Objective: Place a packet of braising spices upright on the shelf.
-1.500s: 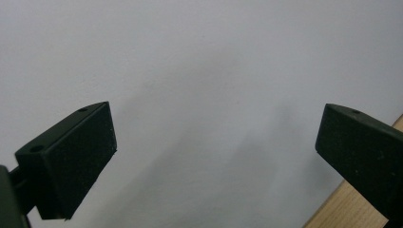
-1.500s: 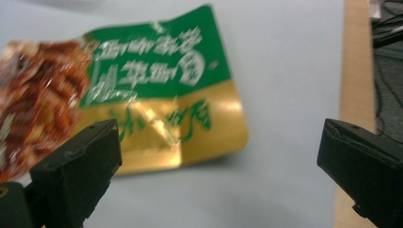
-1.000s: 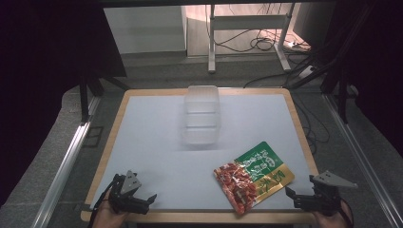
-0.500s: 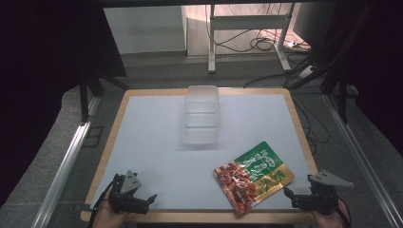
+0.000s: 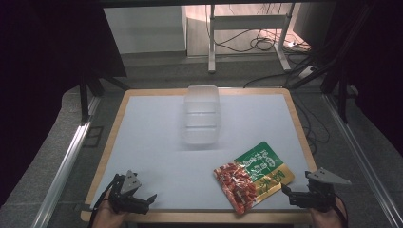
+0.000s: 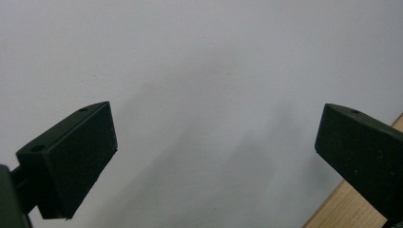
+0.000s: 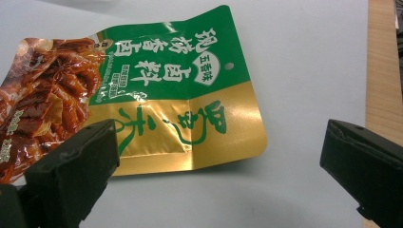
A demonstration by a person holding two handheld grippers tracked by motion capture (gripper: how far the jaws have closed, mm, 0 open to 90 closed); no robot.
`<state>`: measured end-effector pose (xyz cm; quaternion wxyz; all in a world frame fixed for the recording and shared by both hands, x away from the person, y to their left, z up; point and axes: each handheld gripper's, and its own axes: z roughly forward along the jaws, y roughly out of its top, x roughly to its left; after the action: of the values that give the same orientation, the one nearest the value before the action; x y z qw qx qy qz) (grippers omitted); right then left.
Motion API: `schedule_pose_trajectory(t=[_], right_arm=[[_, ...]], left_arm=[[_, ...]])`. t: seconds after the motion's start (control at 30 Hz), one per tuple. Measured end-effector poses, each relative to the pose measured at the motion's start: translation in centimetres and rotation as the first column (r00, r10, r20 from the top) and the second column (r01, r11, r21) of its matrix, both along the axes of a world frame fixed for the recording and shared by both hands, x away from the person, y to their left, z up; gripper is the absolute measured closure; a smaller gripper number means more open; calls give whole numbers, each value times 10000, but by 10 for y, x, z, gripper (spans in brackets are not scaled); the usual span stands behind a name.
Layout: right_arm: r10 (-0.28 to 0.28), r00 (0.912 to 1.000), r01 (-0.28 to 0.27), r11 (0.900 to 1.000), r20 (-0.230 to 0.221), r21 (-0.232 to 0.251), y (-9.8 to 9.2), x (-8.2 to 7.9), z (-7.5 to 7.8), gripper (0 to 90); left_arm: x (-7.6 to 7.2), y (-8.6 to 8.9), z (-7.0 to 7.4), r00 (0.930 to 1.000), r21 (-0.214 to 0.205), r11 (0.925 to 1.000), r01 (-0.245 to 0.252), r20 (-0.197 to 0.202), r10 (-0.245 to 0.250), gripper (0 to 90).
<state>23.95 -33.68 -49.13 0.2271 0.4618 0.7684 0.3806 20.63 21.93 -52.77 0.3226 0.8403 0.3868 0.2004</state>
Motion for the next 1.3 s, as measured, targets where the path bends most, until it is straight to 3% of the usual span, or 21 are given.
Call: schedule_pose_trajectory(t=[0.4,0.57,0.67,1.2,1.3], right_arm=[[71,9999,-70,9998,79,-194,6,6,0,0],[181,9997,-181,9998,191,-13,7,8,1,0],[294,9989,-306,9989,352,348,9,11,2,0],[498,9983,-507,9983,304,297,16,26,0,0],[518,9984,-532,9966,236,634,15,28,2,0]], left_arm=[[0,0,0,10000,17,10000,14,2,-14,0],[0,0,0,10000,30,10000,26,5,-26,0],[0,-1,0,10000,66,10000,43,10,-43,1],[0,-1,0,10000,150,9999,76,14,-76,1],[0,-1,0,10000,161,9998,89,9,-89,1]])
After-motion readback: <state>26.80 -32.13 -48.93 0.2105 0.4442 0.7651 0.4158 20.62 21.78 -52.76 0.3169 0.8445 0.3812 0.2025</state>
